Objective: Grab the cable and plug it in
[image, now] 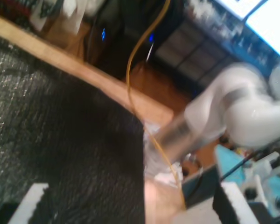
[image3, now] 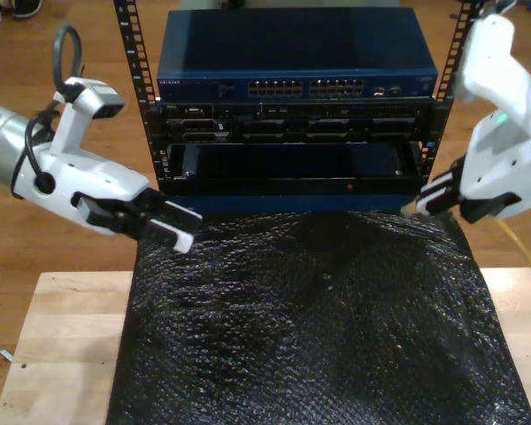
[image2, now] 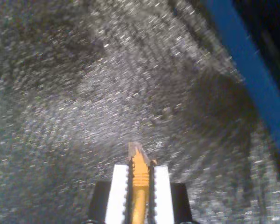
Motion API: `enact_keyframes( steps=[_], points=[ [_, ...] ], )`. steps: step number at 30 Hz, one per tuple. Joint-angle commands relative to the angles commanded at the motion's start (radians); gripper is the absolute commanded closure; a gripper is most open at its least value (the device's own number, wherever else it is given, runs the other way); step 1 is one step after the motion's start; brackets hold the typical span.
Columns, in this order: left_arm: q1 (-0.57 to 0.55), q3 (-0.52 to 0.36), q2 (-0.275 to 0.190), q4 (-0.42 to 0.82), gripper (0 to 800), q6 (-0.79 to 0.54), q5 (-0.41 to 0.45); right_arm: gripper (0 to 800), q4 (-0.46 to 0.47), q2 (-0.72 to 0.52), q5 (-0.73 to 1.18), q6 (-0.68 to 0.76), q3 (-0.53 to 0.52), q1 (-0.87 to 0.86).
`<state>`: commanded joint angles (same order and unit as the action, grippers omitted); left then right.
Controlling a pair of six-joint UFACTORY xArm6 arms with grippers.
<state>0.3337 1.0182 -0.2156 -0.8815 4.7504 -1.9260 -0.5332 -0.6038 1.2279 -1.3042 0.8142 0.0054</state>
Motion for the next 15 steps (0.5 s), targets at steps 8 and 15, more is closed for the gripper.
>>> enact_keyframes(
  steps=[8, 15],
  points=[
    [0.003, 0.043, -0.057, 0.187, 3, -0.094, 0.041, 800, 0.018, 0.048, 0.018, 0.037, 0.000, 0.000],
    [0.037, 0.046, -0.086, 0.334, 3, -0.204, 0.048, 800, 0.031, 0.097, 0.018, 0.058, 0.005, 0.000]
  ],
)
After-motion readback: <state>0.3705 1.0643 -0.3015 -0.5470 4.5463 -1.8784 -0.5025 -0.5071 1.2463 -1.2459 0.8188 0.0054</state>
